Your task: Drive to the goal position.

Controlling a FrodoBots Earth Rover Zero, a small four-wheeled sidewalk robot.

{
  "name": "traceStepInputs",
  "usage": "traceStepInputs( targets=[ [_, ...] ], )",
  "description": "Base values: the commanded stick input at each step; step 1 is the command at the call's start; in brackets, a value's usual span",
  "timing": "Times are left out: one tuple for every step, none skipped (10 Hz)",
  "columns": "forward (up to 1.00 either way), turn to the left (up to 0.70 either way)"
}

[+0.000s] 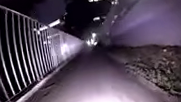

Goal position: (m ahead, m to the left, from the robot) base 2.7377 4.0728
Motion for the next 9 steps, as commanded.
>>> traceStepInputs(
  targets=[
    [0.5, 0.0],
    [0.5, 0.0],
    [0.5, 0.0],
    [0.5, 0.0],
    [0.5, 0.0],
    [0.5, 0.0],
    [0.5, 0.0],
    [0.5, 0.0],
    [0.5, 0.0]
  ],
)
